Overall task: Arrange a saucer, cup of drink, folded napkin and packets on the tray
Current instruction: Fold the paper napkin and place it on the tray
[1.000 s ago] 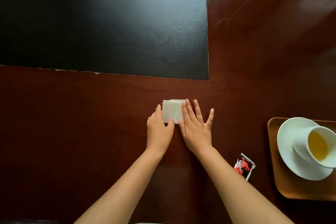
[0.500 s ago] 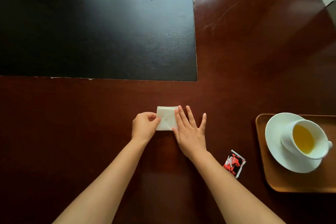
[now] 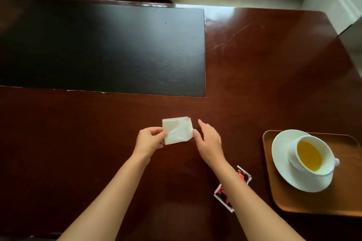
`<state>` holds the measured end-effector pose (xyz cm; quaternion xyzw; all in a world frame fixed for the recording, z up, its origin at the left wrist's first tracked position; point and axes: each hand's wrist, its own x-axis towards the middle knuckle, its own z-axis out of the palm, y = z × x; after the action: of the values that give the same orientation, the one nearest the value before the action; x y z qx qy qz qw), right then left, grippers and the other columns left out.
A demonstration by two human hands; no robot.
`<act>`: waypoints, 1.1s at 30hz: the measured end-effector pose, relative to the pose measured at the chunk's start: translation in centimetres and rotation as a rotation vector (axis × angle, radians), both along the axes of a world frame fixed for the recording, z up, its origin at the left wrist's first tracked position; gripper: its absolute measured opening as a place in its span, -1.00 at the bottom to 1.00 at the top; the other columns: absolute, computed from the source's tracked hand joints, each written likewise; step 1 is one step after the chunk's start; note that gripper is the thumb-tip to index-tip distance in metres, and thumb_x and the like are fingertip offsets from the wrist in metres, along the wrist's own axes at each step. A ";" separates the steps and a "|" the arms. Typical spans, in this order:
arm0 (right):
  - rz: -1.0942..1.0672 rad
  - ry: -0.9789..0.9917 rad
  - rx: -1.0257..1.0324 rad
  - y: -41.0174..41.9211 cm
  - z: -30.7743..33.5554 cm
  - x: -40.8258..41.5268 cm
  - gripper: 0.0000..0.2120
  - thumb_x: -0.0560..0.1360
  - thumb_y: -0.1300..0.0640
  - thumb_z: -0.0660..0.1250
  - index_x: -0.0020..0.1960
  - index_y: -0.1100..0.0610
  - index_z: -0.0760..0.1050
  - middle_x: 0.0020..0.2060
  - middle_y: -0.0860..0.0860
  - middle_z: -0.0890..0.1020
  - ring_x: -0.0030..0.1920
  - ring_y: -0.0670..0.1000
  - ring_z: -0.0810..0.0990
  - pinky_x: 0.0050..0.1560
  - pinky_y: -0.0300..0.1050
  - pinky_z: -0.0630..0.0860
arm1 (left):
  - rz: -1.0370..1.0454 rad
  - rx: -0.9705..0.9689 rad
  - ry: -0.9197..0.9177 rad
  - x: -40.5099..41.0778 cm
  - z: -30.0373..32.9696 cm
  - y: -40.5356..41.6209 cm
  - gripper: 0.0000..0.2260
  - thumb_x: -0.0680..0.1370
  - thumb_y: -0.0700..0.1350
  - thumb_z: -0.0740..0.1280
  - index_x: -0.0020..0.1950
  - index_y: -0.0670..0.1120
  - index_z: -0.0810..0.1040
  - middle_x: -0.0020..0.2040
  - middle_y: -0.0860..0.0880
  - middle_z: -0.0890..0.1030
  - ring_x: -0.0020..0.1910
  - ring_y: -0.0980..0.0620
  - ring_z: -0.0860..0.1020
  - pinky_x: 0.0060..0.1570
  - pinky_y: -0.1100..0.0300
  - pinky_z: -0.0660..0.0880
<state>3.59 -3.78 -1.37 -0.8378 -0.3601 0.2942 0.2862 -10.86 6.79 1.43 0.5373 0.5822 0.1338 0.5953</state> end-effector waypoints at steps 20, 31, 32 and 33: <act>-0.076 0.584 0.408 -9.5 8.4 2.3 -0.92 0.45 0.28 0.35 -0.13 0.13 0.57 -0.19 0.08 0.65 -0.17 -0.03 0.65 -0.25 -0.13 0.63 | -0.019 0.007 -0.314 -0.2 6.8 -10.3 -0.92 0.49 -0.23 0.37 -0.06 -0.11 0.62 -0.10 -0.10 0.68 -0.13 0.02 0.67 -0.26 0.26 0.61; -0.207 0.549 0.398 -22.6 10.7 1.4 -0.93 0.47 0.31 0.32 -0.09 0.20 0.55 -0.16 0.13 0.63 -0.12 0.05 0.63 -0.10 0.00 0.62 | -0.110 0.080 -0.352 1.0 7.1 -21.0 -0.90 0.48 -0.27 0.37 -0.17 -0.11 0.66 -0.32 -0.01 0.69 -0.31 0.10 0.66 -0.34 0.29 0.58; -0.227 0.546 0.403 -23.8 10.9 1.9 -0.93 0.47 0.30 0.33 -0.10 0.17 0.55 -0.16 0.11 0.64 -0.12 0.04 0.63 -0.14 -0.05 0.63 | -0.120 0.078 -0.344 1.6 7.2 -22.2 -0.92 0.48 -0.27 0.37 -0.15 -0.14 0.66 -0.29 -0.04 0.69 -0.31 0.09 0.66 -0.33 0.28 0.59; -0.249 0.546 0.405 -24.9 11.0 2.5 -0.93 0.47 0.29 0.33 -0.10 0.16 0.55 -0.17 0.10 0.64 -0.13 0.03 0.64 -0.19 -0.11 0.63 | -0.131 0.081 -0.336 2.3 7.3 -23.3 -0.93 0.48 -0.27 0.37 -0.13 -0.16 0.66 -0.27 -0.07 0.69 -0.31 0.08 0.66 -0.31 0.27 0.60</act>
<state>6.05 -28.70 9.67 -0.6919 -0.2167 0.3929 0.5656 -8.55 -16.55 8.70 0.5678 0.4326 0.2058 0.6694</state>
